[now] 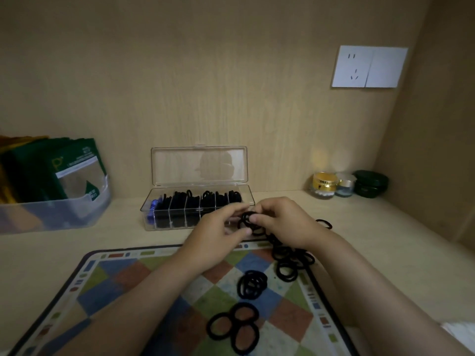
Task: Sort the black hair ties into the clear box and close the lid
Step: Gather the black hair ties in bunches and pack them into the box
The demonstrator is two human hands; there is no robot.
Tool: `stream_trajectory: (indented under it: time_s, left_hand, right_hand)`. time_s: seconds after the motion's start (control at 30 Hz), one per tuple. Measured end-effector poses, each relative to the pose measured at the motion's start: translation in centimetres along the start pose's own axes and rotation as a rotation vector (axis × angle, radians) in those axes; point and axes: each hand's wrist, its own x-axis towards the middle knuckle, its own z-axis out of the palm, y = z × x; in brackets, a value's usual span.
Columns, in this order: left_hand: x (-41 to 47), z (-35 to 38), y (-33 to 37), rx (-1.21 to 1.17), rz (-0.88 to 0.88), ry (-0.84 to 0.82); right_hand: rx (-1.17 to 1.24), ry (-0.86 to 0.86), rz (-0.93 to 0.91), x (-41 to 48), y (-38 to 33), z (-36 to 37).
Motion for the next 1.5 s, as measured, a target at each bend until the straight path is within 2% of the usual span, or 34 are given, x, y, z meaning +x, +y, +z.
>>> stream_trajectory:
  time_s: [0.1,0.23,0.33,0.4,0.57,0.63,0.87,0.93,1.03,1.13,1.2,1.4,1.5]
  left_hand:
    - [0.2,0.1,0.6,-0.161,-0.053,0.101]
    - [0.1,-0.1,1.1,-0.286,-0.152,0.134]
    - [0.2,-0.7,0.7,-0.227,-0.177,0.139]
    - [0.3,-1.0,0.5,-0.213,-0.193,0.137]
    - [0.2,-0.7,0.3,-0.183,-0.211,0.078]
    - [0.2,-0.6,0.2,-0.193,-0.221,0.067]
    - [0.1,-0.7,0.0,-0.282,-0.274,0.087]
    - [0.1,-0.7,-0.1,-0.288,-0.28,0.104]
    - [0.0,-0.7,0.1,-0.327,-0.295,0.146]
    - [0.2,-0.6,-0.1,-0.409,-0.34,0.145]
    - [0.2,-0.6,0.1,-0.52,-0.384,0.11]
    - [0.2,-0.5,1.3,-0.784,-0.476,-0.071]
    - [0.0,-0.7,1.2,-0.661,-0.416,-0.079]
  right_hand:
    - [0.146,-0.015,-0.002,-0.3,-0.6,0.1]
    - [0.161,0.113,0.079,-0.1,-0.3,-0.1]
    - [-0.209,0.201,0.112,0.0,0.4,-0.7]
    - [-0.464,0.174,0.139,-0.1,0.6,-0.8]
    - [-0.711,0.088,0.236,0.2,0.0,0.1]
    - [-0.74,0.089,0.259,0.5,-0.1,0.6]
    - [-0.694,0.008,0.19,0.7,-0.4,0.8]
    - [-0.474,0.052,0.143,0.5,-0.3,0.4]
    - [0.092,0.031,0.088,-0.1,-1.1,-0.2]
    - [0.337,-0.089,0.059,-0.6,-2.3,-0.2]
    - [0.345,-0.102,0.068,-0.6,-2.5,0.3]
    - [0.249,0.021,0.099,-0.2,-1.6,0.9]
    - [0.212,0.036,0.099,-0.2,-1.4,0.8]
